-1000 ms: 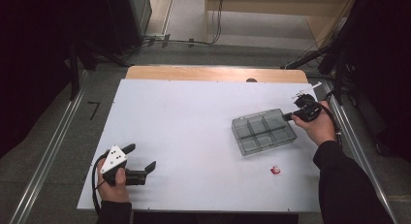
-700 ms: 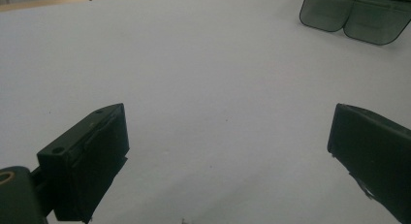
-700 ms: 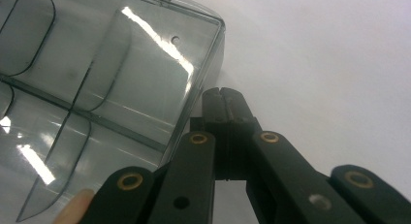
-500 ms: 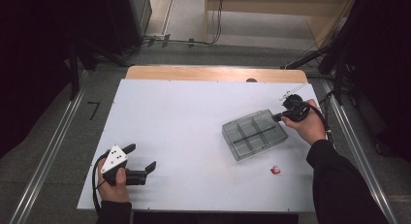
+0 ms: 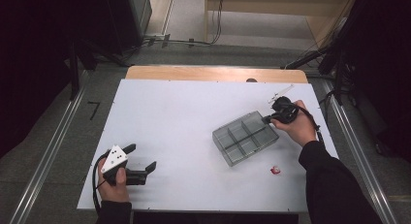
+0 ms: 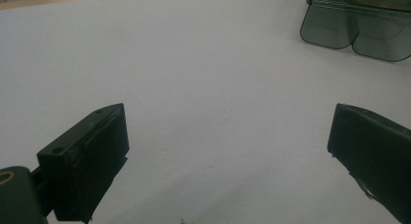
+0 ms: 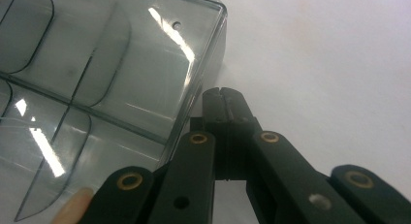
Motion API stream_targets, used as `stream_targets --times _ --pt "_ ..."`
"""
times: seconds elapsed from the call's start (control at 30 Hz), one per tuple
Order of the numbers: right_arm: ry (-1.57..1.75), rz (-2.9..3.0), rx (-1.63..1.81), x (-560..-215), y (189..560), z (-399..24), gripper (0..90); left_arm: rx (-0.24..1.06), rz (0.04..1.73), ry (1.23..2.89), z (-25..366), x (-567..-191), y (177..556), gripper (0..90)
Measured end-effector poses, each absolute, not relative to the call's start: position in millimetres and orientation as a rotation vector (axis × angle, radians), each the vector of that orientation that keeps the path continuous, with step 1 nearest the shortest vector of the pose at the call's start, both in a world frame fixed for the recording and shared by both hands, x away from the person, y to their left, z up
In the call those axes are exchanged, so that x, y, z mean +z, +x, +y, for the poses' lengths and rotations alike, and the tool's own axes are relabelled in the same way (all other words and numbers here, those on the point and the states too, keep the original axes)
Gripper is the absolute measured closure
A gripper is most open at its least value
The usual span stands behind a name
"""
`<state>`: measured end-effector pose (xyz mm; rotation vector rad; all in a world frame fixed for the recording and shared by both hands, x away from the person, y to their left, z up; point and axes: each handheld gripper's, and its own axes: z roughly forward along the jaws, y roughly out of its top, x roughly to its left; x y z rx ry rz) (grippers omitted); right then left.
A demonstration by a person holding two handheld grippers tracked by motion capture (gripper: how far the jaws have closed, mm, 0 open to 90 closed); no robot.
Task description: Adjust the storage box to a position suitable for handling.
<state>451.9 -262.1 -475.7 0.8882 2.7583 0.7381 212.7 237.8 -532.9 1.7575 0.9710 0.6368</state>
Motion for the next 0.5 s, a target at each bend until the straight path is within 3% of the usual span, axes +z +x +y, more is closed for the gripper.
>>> stream_targets --times 0.5 --pt "0.788 2.831 0.768 -478 439 -229 88.0 0.633 0.970 1.759 238 -533 213 1.1"
